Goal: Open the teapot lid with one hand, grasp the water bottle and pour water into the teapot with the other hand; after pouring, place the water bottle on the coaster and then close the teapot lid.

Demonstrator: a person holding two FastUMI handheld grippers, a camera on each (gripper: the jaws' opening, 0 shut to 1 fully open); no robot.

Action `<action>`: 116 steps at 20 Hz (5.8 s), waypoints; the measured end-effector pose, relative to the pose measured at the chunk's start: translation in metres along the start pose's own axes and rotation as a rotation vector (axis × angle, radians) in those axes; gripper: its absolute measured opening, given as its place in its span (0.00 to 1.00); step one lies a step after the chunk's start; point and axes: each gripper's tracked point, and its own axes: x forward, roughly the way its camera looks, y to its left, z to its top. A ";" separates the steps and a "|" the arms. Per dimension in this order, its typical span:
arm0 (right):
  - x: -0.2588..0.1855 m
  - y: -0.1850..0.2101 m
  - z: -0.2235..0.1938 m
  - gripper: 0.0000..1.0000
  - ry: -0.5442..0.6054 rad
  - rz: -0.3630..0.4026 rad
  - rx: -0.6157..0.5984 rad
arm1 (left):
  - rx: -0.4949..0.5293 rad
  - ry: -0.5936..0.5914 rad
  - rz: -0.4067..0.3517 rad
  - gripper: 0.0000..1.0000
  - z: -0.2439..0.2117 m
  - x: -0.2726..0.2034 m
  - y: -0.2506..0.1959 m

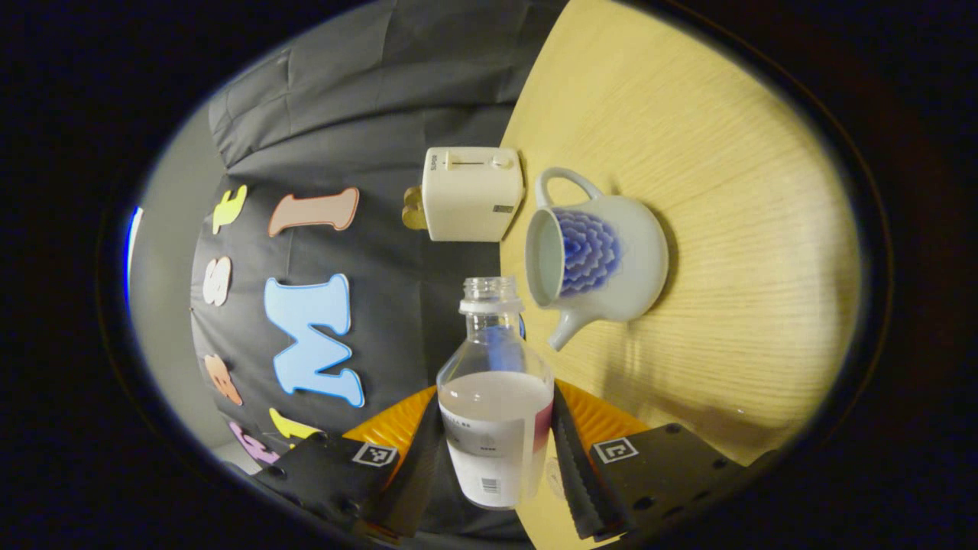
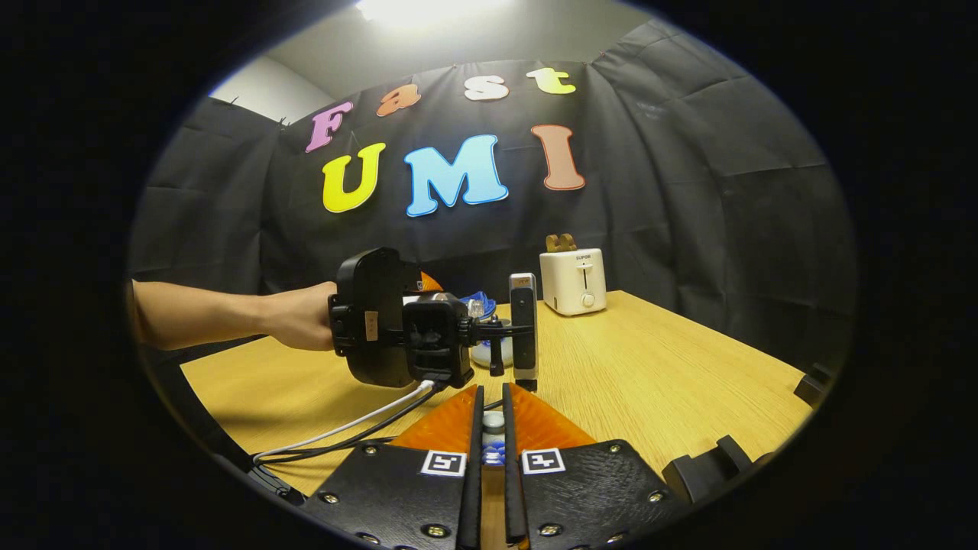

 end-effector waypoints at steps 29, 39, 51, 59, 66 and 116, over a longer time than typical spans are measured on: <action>-0.002 -0.002 -0.003 0.12 0.016 0.003 0.009 | 0.414 0.061 0.001 0.84 0.000 0.005 0.026; -0.002 -0.003 -0.003 0.12 0.021 0.002 0.010 | 0.493 0.045 0.004 0.84 0.007 0.004 0.034; -0.002 -0.005 -0.001 0.12 0.018 0.000 0.012 | 0.593 0.051 -0.008 0.84 0.014 0.005 0.045; -0.002 -0.007 -0.002 0.12 0.021 -0.003 0.011 | 0.637 0.043 0.004 0.84 0.021 0.001 0.049; -0.003 -0.007 -0.003 0.12 0.022 -0.004 0.012 | 0.649 0.044 0.018 0.84 0.021 0.002 0.053; 0.103 0.051 0.078 0.12 -0.102 0.098 -0.029 | -1.464 -0.140 0.213 0.83 -0.215 -0.034 0.060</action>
